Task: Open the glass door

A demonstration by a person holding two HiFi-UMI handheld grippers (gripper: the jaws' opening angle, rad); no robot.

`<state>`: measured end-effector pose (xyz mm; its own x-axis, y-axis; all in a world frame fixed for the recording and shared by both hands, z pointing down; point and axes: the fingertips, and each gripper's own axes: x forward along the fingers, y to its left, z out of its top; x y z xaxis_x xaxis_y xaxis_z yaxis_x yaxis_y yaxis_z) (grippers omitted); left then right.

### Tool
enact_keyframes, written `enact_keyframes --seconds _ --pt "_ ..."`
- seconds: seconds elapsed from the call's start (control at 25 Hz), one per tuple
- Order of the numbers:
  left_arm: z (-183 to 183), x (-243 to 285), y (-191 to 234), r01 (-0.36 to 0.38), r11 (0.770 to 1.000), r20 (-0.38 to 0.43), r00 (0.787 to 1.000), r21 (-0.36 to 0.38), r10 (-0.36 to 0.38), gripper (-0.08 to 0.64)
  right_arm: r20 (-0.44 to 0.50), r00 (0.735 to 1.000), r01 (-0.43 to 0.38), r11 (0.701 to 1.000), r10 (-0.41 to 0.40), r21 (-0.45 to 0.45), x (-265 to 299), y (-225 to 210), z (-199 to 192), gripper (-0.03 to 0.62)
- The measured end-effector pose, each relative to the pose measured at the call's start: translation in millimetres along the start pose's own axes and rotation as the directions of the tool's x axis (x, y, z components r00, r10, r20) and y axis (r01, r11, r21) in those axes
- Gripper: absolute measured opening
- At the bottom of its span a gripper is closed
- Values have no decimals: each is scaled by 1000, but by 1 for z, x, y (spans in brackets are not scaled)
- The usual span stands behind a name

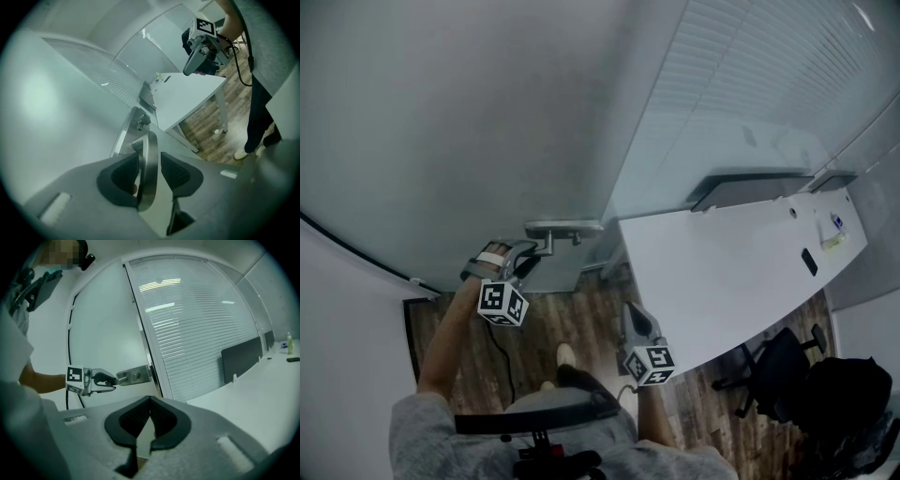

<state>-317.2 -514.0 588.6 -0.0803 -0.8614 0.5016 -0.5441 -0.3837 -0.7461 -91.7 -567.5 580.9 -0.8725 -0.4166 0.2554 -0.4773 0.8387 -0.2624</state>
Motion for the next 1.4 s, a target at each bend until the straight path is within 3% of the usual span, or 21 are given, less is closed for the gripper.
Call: enact_keyframes --seconds 0.36,0.72,1.04,1.4 --pt "-7 20 -3 50 998 -34 998 24 -50 135 -7 1000 1 1000 -1 12 16 -20 2 2" --pt "-5 25 -9 103 993 -50 994 50 -100 38 -24 1000 -11 999 11 31 31 -33 2 2" --pt "-8 24 -12 126 991 -46 991 43 -124 31 -28 999 -36 999 36 23 42 -27 2 2" --pt "-7 21 -17 151 988 -46 988 35 -149 31 -4 1000 23 999 -23 22 24 -28 6 2"
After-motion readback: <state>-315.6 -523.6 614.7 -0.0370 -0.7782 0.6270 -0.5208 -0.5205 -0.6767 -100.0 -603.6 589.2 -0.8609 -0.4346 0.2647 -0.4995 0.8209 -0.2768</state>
